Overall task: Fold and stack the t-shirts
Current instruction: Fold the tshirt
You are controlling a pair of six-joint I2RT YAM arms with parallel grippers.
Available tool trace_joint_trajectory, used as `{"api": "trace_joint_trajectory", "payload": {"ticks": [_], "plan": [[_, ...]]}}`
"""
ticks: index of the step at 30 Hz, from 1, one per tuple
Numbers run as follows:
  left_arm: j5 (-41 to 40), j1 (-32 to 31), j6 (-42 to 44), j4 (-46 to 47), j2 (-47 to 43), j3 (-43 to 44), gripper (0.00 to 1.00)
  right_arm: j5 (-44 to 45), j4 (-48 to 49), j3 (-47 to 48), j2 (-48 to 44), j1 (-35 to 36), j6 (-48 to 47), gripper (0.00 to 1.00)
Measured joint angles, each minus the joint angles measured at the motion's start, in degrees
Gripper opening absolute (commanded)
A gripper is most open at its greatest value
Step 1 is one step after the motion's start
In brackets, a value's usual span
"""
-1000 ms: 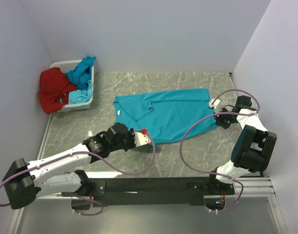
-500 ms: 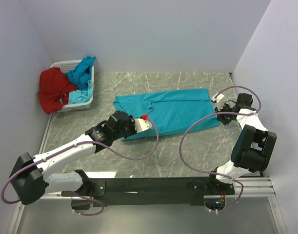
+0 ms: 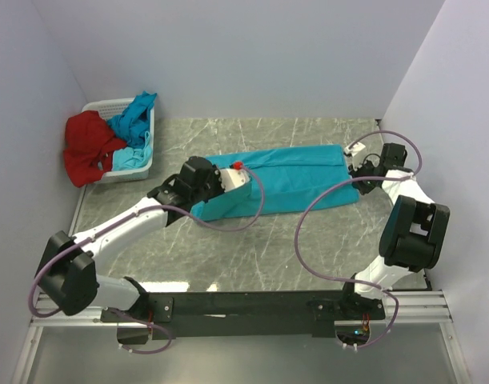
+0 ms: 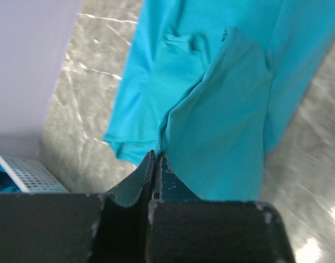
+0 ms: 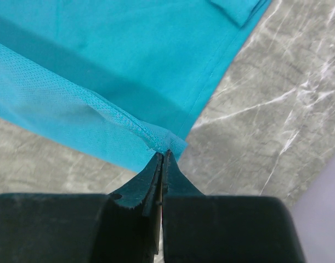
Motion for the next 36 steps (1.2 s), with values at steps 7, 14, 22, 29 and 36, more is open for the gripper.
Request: {"api": "trace_joint_trajectory", "payload": {"ticks": [7, 14, 22, 29, 36], "plan": [[0.87, 4.02, 2.91, 0.31, 5.44, 6.91, 0.00, 2.16, 1.27, 3.15, 3.06, 0.85, 3.69, 0.00], [0.92, 5.99, 4.70, 0.11, 12.35, 12.37, 0.00, 3.91, 1.90, 5.70, 5.66, 1.64, 6.58, 0.00], [0.87, 7.17, 5.97, -0.81, 16.57, 15.39, 0.00, 5.64, 1.84, 8.15, 8.37, 3.72, 8.17, 0.00], [0.90, 7.58, 5.99, -1.05, 16.81, 16.09, 0.01, 7.34, 1.90, 10.71, 10.58, 4.96, 9.01, 0.00], [1.09, 7.76, 6.01, -1.05, 16.98, 16.11, 0.00, 9.62, 1.62, 12.13, 13.03, 6.19, 10.49, 0.24]]}}
